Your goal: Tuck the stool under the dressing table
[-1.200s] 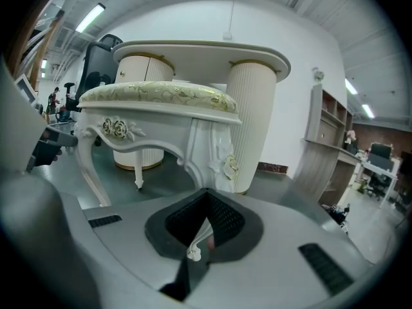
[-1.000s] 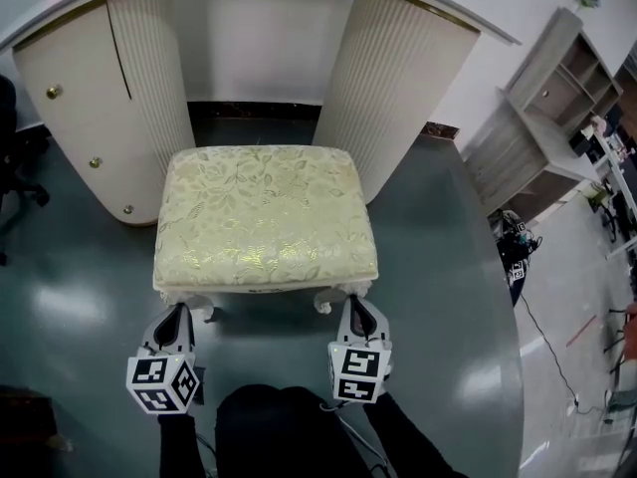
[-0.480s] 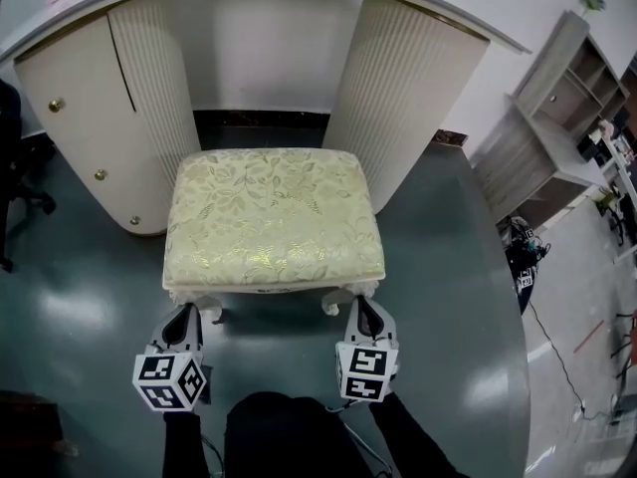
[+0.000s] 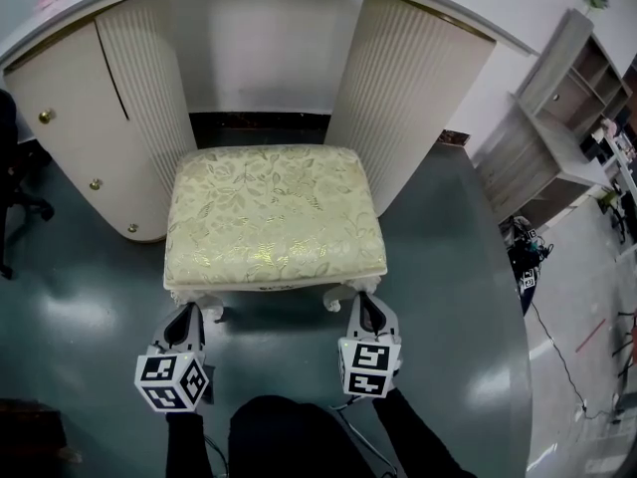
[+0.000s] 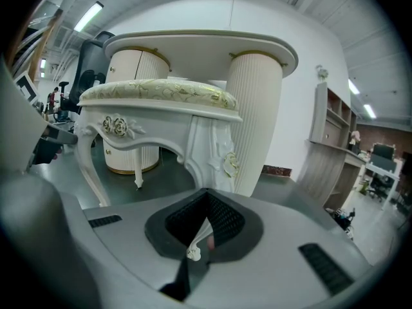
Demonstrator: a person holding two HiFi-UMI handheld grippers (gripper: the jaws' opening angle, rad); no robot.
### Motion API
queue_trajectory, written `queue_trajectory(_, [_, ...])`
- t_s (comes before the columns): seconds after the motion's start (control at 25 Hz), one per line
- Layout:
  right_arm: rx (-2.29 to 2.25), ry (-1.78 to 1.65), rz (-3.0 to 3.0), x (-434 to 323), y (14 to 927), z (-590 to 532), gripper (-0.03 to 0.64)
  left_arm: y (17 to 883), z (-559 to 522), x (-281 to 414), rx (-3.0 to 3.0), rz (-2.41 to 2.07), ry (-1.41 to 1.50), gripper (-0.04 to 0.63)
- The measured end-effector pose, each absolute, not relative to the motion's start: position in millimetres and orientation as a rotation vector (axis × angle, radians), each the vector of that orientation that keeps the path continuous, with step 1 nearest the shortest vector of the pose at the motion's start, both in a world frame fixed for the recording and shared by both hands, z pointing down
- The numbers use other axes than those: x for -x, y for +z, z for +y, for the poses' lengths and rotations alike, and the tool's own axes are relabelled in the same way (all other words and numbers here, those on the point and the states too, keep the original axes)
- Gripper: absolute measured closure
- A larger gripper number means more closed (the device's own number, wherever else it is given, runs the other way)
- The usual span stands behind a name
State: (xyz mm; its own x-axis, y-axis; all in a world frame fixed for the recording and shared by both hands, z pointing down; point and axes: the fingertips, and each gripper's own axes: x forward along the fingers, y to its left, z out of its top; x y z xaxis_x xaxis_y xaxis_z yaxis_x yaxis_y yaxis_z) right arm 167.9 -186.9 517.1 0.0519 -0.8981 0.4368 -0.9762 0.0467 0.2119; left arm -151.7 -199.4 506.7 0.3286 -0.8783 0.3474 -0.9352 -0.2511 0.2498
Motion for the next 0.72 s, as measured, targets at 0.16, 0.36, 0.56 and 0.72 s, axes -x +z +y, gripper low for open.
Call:
queue_trajectory(0.16, [-1.876, 0.224, -1.867, -171, 520, -186, 0.611, 507, -199, 151, -2.196, -1.607, 0.183, 0.588])
queue_trajectory(0.36, [-1.870, 0.200, -1.890, -168, 519, -189, 0.611, 509, -201, 151, -2.208, -1.612, 0.180, 0.588])
queue_trajectory(0.56, [-1.882, 0.205, -1.886, -172, 522, -193, 0.611, 509, -199, 148, -2.217, -1.610, 0.167, 0.588])
queue_trajectory(0.72, [-1.897, 0.215, -1.882, -176, 522, -196, 0.611, 507, -195, 146, -2.222, -1.615, 0.142, 0.588])
